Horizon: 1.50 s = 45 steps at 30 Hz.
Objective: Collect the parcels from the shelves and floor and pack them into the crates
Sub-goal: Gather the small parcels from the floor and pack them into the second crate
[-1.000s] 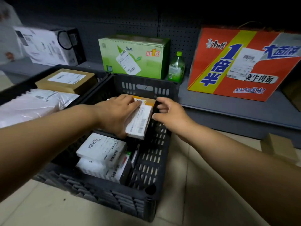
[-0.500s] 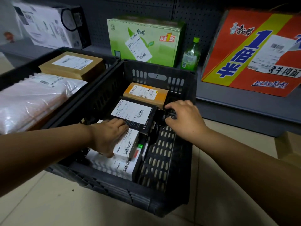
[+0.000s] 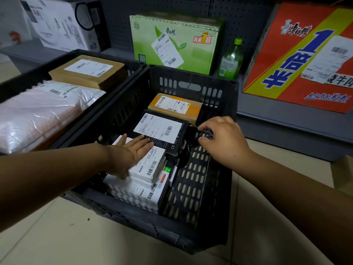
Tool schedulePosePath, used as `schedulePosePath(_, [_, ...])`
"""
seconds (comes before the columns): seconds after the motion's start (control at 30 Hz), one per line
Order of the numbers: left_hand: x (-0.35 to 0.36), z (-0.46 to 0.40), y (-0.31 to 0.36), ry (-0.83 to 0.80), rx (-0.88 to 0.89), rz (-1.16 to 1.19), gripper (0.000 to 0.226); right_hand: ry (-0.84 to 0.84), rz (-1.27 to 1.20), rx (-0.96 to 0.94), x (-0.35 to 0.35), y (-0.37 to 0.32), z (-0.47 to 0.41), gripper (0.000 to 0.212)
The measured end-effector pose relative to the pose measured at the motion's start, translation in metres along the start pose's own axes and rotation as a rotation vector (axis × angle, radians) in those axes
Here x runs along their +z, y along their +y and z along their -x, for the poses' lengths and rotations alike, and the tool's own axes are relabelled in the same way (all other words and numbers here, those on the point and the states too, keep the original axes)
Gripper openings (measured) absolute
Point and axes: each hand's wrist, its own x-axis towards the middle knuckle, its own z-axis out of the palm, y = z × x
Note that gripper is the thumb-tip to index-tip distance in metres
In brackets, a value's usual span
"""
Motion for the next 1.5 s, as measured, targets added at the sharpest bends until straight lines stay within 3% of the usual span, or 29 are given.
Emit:
schedulePosePath(0.23, [-0.009,0.008,0.004,-0.038,-0.035,-0.131,0.125,0.079,-0.148,0.002,-0.011,0.007,0.004,0.031])
schedulePosePath(0.43, [-0.034,0.014,0.019,-0.033,-0.019,-0.177,0.134,0.153,-0.092,0.077,-0.044,0.044,0.018,0.03])
schedulePosePath(0.5, [-0.051,0.016,0.035,0.078,0.052,-0.136,0.127,0.131,-0.068,0.091,-0.052,0.056,0.026,0.031])
schedulePosePath(0.63, [-0.099,0.014,0.089,0.475,0.224,0.077,0.101,0.08,-0.002,0.078,-0.07,0.078,0.046,0.034])
schedulePosePath(0.73, [-0.136,0.007,0.14,0.703,0.282,0.079,0.078,0.047,0.057,0.036,-0.091,0.095,0.066,0.035])
schedulePosePath(0.87, [-0.172,-0.007,0.201,0.811,0.393,0.012,0.067,0.039,0.118,0.012,-0.124,0.128,0.098,0.035])
schedulePosePath(1.0, [-0.193,-0.03,0.261,0.788,0.536,-0.082,0.066,0.003,0.224,0.068,-0.153,0.179,0.139,0.036])
schedulePosePath(1.17, [-0.199,-0.064,0.343,0.758,0.681,-0.082,0.066,-0.118,0.27,0.257,-0.161,0.252,0.215,0.041])
schedulePosePath(1.27, [-0.195,-0.079,0.391,0.753,0.76,-0.053,0.066,-0.274,0.285,0.417,-0.151,0.291,0.27,0.051])
schedulePosePath(1.5, [-0.164,-0.104,0.459,0.664,0.827,0.016,0.067,-0.597,0.146,0.914,-0.118,0.326,0.386,0.093])
